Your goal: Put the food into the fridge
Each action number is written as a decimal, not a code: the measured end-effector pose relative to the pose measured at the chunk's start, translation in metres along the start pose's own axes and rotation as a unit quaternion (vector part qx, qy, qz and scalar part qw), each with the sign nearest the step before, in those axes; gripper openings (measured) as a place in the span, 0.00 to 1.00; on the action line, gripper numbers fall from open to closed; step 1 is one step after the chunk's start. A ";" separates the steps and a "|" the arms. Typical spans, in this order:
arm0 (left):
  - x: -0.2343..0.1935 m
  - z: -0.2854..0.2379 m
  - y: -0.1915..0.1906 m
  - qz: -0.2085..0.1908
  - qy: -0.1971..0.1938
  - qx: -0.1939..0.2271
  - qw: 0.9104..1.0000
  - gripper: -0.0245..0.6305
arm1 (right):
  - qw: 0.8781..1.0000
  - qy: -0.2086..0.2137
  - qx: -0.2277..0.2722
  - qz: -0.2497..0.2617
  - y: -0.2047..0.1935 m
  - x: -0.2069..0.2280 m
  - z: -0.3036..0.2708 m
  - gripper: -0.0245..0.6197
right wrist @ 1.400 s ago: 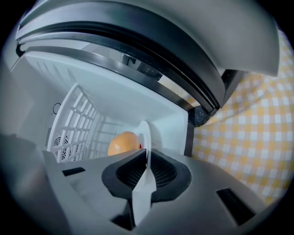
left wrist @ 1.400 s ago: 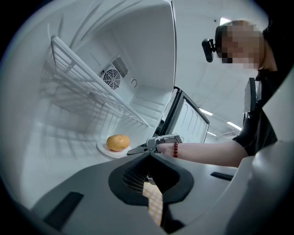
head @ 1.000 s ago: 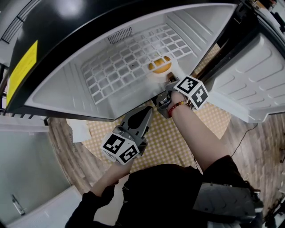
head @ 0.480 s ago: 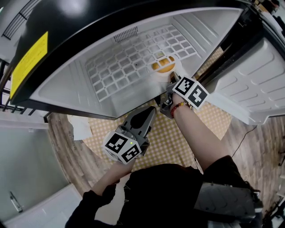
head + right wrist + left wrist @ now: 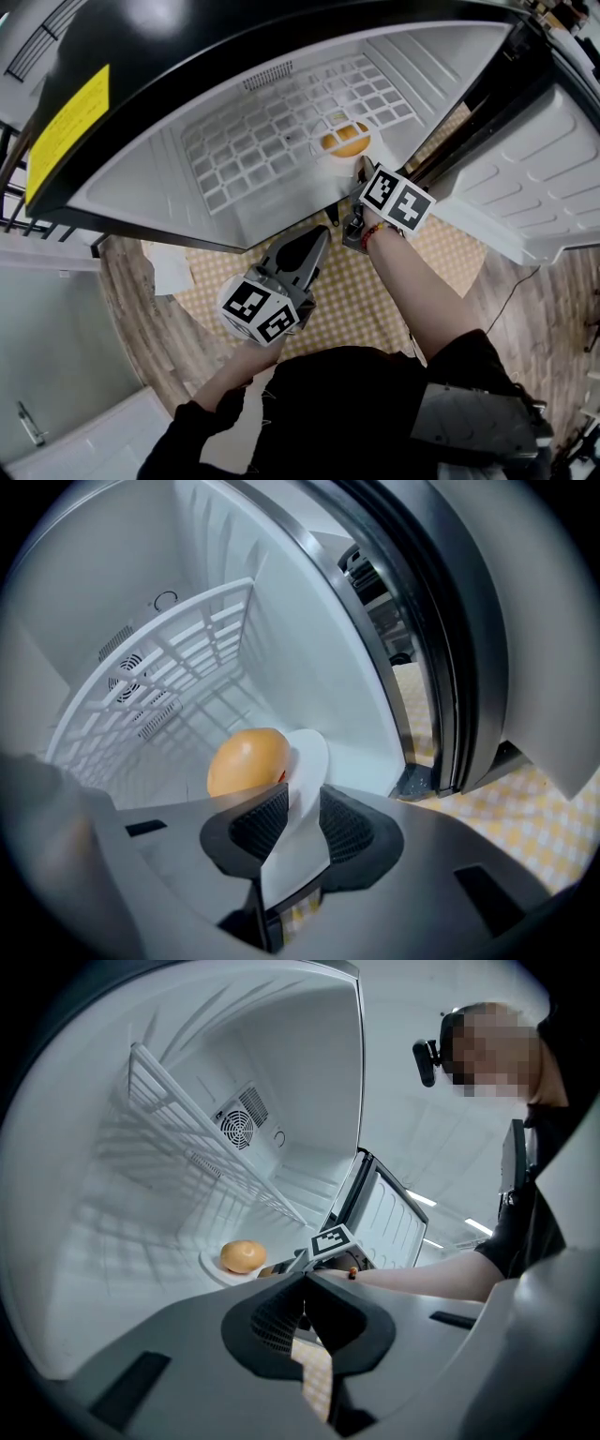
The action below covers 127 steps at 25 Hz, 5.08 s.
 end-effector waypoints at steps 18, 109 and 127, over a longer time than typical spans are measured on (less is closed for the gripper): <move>0.001 0.000 -0.002 0.003 -0.001 0.001 1.000 0.06 | 0.995 -0.008 0.016 0.102 -0.001 -0.003 0.001 0.23; 0.113 0.070 0.094 -0.095 -0.149 0.032 0.984 0.06 | 0.972 0.152 0.163 0.079 0.007 -0.052 0.253 0.06; 0.179 0.114 0.049 -0.093 -0.190 -0.038 0.977 0.06 | 0.971 0.167 0.104 0.134 -0.094 -0.007 0.353 0.06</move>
Point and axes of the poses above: the fingertips, and each gripper's own axes: z backward along the fingers, x to its right, y out of its top, the point moved 3 cm from there along z, backward along the fingers, and after that the axes turned 11 degrees about -y, right-handed, at the moved point
